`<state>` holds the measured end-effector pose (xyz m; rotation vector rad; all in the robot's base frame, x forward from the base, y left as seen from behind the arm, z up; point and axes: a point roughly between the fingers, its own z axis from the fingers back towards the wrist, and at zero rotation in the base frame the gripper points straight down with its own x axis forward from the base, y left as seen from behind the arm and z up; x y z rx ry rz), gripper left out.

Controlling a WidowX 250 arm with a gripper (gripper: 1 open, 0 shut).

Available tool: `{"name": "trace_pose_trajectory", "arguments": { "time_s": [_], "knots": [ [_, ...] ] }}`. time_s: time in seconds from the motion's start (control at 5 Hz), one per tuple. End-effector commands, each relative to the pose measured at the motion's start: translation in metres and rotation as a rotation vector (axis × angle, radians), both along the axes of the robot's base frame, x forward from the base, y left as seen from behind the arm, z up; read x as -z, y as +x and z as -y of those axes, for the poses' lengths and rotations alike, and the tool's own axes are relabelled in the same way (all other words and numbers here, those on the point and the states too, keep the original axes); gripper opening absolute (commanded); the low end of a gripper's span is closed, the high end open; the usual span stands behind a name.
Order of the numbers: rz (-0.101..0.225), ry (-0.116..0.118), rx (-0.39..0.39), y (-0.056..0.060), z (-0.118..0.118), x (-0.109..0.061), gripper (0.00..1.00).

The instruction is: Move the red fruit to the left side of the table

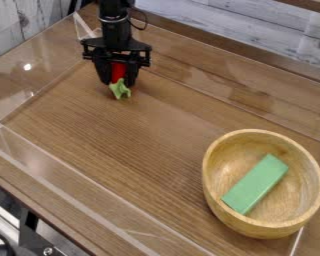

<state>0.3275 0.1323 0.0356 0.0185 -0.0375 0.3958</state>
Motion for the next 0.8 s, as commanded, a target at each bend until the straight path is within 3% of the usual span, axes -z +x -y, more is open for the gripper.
{"name": "trace_pose_trajectory", "arguments": {
  "time_s": [0.0, 0.2, 0.4, 0.6],
  "knots": [
    [0.052, 0.011, -0.002, 0.009, -0.002, -0.038, 1.00],
    [0.051, 0.011, -0.021, 0.012, -0.005, -0.052, 0.00],
    [0.047, 0.010, 0.033, 0.007, -0.008, -0.042, 0.00],
    [0.038, 0.005, 0.086, 0.001, -0.011, -0.031, 1.00]
  ]
}}
